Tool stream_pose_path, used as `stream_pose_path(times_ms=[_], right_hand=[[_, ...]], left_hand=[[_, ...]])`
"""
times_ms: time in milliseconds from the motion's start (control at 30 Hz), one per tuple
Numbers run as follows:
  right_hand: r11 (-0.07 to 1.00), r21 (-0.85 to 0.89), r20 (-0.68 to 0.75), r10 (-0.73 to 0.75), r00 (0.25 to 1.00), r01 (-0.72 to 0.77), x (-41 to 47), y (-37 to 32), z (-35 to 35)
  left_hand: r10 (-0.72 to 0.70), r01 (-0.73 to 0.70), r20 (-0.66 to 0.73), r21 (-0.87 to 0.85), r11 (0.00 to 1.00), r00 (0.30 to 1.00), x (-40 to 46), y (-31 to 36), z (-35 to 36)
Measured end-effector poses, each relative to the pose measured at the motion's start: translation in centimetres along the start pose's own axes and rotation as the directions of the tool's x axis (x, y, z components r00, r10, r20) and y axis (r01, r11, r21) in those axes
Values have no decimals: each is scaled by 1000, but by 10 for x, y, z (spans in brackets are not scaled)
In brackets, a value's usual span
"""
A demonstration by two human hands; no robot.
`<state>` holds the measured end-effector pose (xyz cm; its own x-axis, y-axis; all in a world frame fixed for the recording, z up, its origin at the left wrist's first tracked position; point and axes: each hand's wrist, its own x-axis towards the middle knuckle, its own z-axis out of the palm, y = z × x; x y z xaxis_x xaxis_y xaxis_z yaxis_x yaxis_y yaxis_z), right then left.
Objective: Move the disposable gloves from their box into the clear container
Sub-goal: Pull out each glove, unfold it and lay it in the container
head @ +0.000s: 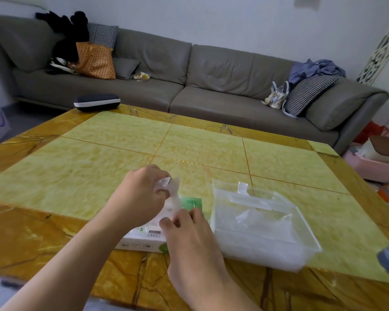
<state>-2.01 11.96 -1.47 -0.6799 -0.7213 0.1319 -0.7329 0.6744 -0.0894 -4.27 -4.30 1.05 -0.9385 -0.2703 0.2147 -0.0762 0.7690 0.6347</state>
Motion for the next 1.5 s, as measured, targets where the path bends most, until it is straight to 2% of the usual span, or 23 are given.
stream_pose_path(times_ms=[167,367,500,567,600,667,767,933,1133,1233,1333,1400,1500], right_hand=[[998,49,-27,29,999,-28,-1,0,3],[916,357,-111,237,965,-184,0,-3,-2],[861,470,-106,272,956,-193,4,0,-6],[828,524,-111,297,948,-198,4,1,-8],[812,545,-113,317,942,-208,4,1,-8],[782,579,-121,365,923,-233,5,2,-7],[741,620,-141,428,893,-258,7,3,-3],[701,651,-147,491,859,-290,10,5,-1],[743,530,-66,516,854,-408,28,5,-11],[742,517,-50,524,850,-427,35,0,-9],[689,584,-83,576,813,-428,41,-3,-5],[671,607,-101,596,797,-425,44,-3,-2],[671,628,-121,586,801,-395,45,-4,0]], left_hand=[[17,-13,34,-113,993,999,-1,0,2],[1,23,147,-163,986,989,3,-10,-2],[-6,62,269,-199,978,963,0,-11,-14],[-43,85,320,-117,990,947,-2,-16,-18],[-63,88,308,-68,994,949,-3,-19,-16],[-71,72,184,-2,997,980,-1,-22,-8],[-135,140,57,-102,985,989,1,-22,0],[-237,242,52,-303,922,970,4,-19,3],[-155,200,142,-396,896,978,1,-14,-5],[-75,196,255,-490,849,964,-3,-12,-10],[34,142,373,-434,890,927,-10,-8,-7],[52,88,352,-371,924,935,-13,-10,1],[7,111,330,-336,935,944,-13,-14,8]])
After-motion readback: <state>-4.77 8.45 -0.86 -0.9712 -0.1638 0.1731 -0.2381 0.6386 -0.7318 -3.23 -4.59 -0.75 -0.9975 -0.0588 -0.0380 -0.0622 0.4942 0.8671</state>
